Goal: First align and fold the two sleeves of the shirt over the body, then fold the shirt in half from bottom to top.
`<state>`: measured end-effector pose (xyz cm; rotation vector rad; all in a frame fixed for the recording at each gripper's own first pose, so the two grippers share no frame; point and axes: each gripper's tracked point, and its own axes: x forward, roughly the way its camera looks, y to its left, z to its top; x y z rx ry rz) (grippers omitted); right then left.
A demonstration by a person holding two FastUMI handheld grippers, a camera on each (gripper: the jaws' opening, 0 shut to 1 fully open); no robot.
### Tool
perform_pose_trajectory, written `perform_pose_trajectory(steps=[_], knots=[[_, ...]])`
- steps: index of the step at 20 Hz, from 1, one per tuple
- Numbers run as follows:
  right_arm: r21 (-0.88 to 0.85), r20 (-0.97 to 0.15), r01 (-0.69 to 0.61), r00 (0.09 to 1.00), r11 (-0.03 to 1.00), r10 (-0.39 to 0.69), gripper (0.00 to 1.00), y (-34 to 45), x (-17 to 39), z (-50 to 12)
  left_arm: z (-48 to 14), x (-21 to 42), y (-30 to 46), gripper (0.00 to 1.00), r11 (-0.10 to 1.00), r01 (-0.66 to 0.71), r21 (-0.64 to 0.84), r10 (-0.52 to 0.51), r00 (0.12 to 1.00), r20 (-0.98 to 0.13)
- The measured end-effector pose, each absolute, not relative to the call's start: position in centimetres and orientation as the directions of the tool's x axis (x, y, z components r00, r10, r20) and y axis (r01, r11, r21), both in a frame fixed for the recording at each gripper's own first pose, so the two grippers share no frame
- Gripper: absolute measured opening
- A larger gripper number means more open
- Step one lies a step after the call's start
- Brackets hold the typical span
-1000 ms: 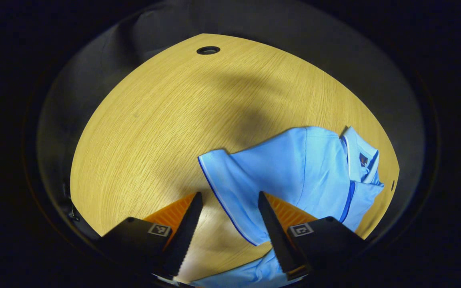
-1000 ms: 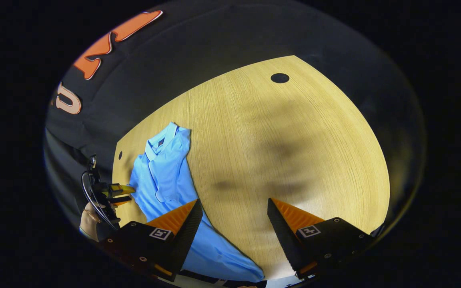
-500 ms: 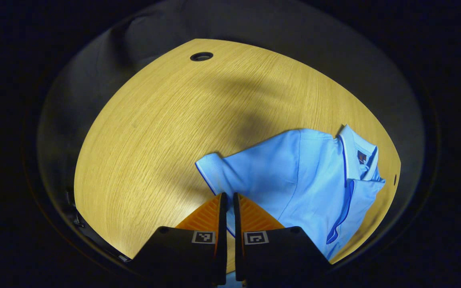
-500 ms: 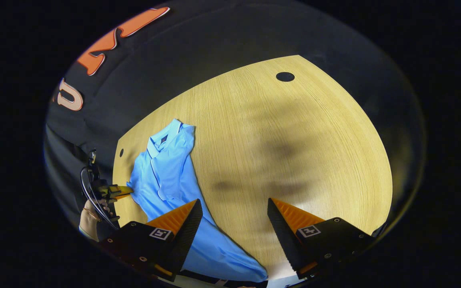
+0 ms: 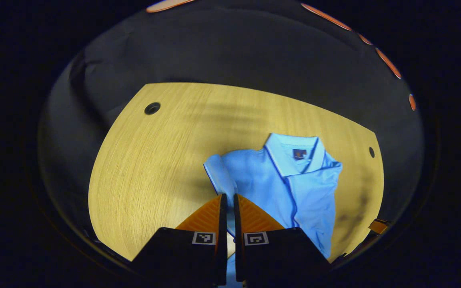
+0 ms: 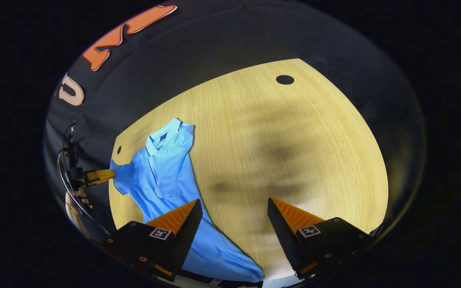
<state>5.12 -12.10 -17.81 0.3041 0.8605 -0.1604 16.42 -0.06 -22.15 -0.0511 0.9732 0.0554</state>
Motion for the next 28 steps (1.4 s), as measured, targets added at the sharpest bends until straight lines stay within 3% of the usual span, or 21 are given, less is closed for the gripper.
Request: perform_pose_trajectory(steps=[4, 11, 17, 20, 21, 24, 26, 28], knots=[[0.209, -0.761, 0.276, 0.649, 0.938, -0.021, 0.98, -12.6, 4.5, -17.6, -20.8, 17.7, -6.2, 0.12, 0.995, 0.095, 0.036, -0.027, 0.589, -0.808], [0.216, -0.773, 0.321, 0.633, 0.922, -0.039, 0.99, -14.1, 3.0, -18.5, -21.1, 19.3, -17.3, 0.12, 0.970, 0.243, -0.024, -0.153, 0.530, -0.834], [0.212, -0.778, 0.337, 0.626, 0.917, -0.050, 0.99, -14.8, 2.5, -18.7, -24.1, 19.3, -21.0, 0.15, 0.963, 0.268, -0.034, -0.168, 0.496, -0.852], [0.200, -0.784, 0.338, 0.618, 0.920, -0.056, 0.99, -14.8, 2.7, -19.2, -24.7, 18.6, -21.7, 0.40, 0.963, 0.258, -0.080, -0.199, 0.477, -0.856], [0.198, -0.786, 0.337, 0.616, 0.920, -0.057, 0.99, -14.8, 2.6, -19.2, -24.9, 18.6, -21.6, 0.41, 0.963, 0.259, -0.070, -0.192, 0.484, -0.854], [0.184, -0.789, 0.326, 0.612, 0.927, -0.058, 0.99, -14.6, 2.6, -19.3, -24.3, 18.2, -20.4, 0.96, 0.966, 0.256, -0.048, -0.175, 0.503, -0.846], [0.162, -0.790, 0.311, 0.609, 0.936, -0.066, 0.99, -13.9, 2.4, -19.6, -23.7, 17.2, -19.1, 0.94, 0.971, 0.233, -0.047, -0.163, 0.510, -0.844], [0.135, -0.795, 0.288, 0.603, 0.948, -0.070, 0.99, -13.0, 2.0, -20.0, -23.3, 15.9, -17.4, 1.00, 0.977, 0.204, -0.056, -0.155, 0.515, -0.843]])
